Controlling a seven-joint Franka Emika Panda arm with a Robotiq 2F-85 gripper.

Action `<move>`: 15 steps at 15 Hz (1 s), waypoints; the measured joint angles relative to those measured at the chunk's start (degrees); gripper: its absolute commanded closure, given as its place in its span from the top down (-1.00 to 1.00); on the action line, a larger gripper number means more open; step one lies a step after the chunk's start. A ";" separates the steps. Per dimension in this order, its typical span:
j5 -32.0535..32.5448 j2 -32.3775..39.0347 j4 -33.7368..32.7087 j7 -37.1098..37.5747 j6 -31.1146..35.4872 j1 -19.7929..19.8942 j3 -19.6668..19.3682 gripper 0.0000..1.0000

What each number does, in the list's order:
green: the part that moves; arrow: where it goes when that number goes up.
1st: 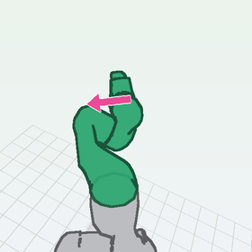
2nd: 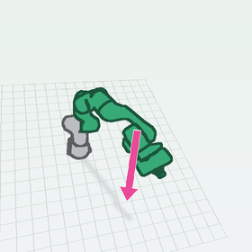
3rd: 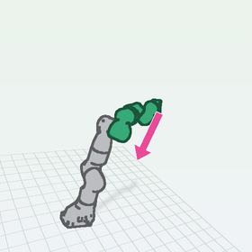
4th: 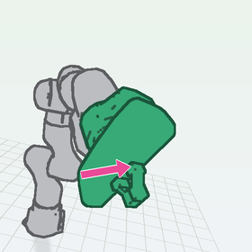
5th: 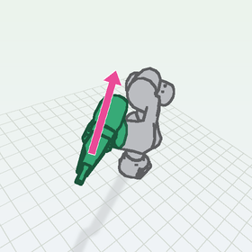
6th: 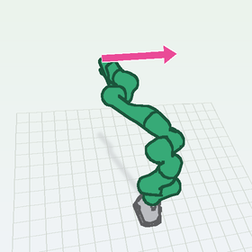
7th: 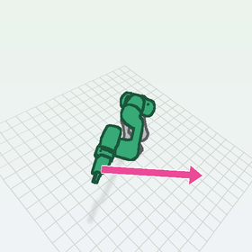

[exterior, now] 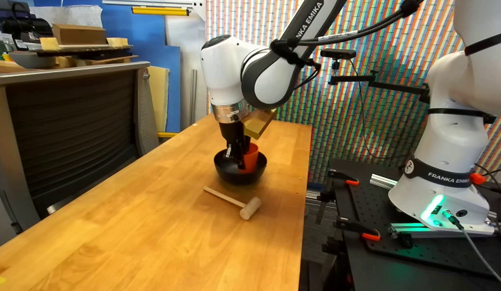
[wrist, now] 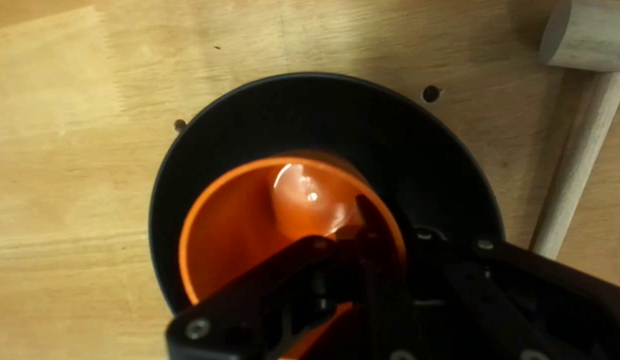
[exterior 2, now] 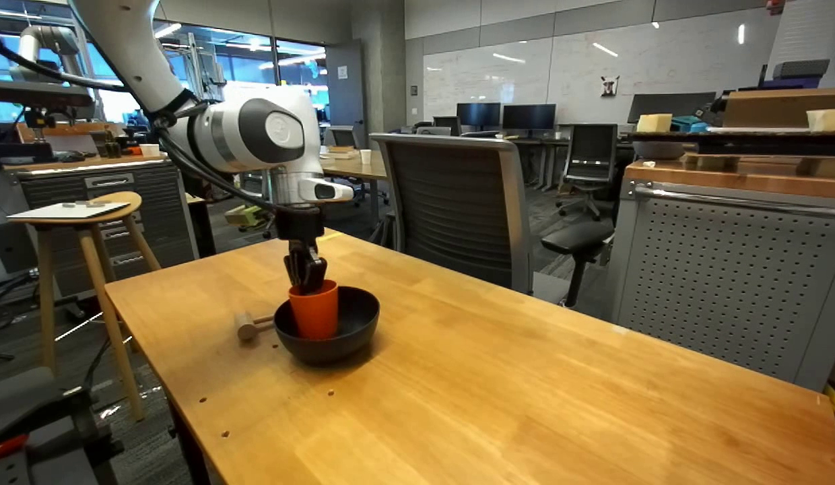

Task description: Put the orange cup in the bowl

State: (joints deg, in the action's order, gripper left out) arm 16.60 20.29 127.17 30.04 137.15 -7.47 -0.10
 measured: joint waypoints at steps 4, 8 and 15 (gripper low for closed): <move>-6.97 1.95 -0.57 -6.25 0.71 0.90 0.07 -0.01; -5.49 -2.81 -0.48 -8.88 0.60 -1.58 0.85 0.61; 2.86 -21.46 -0.35 -10.59 -3.29 -4.64 3.51 1.00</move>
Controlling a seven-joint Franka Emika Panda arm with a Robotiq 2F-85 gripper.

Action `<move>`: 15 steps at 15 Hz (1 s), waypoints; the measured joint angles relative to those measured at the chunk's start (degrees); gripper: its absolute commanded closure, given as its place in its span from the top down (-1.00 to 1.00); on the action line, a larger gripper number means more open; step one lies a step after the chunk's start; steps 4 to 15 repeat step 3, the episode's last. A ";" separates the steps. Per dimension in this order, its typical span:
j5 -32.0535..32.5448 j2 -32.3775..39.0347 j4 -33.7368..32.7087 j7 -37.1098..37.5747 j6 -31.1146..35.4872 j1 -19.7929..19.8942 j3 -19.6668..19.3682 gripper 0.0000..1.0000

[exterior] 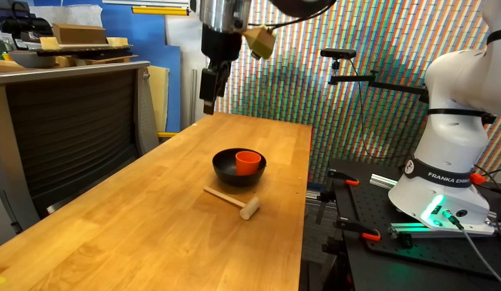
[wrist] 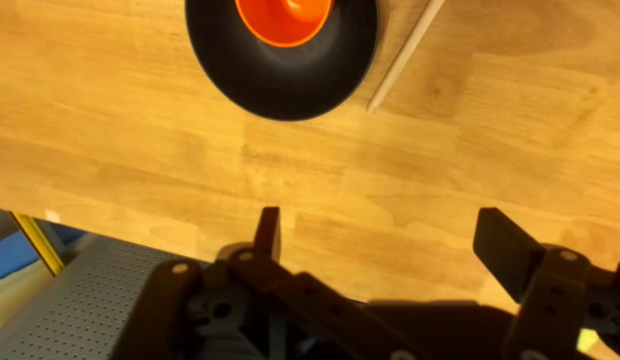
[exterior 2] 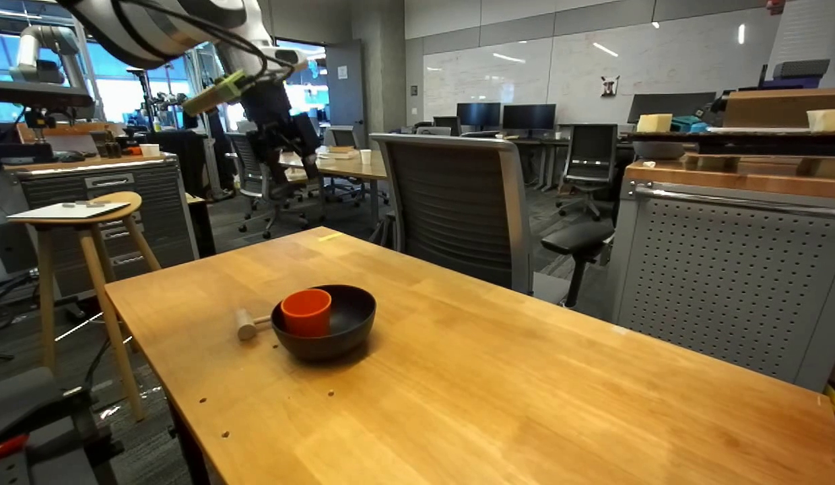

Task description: Put the orange cup in the bowl

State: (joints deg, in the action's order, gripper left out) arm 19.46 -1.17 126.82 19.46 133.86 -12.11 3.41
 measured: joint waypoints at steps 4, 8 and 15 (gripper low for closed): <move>-3.03 -7.13 -0.19 -3.67 -10.03 0.02 1.36 1.00; -3.03 -7.13 -0.19 -3.67 -10.03 0.02 1.36 1.00; -3.03 -7.13 -0.19 -3.67 -10.03 0.02 1.36 1.00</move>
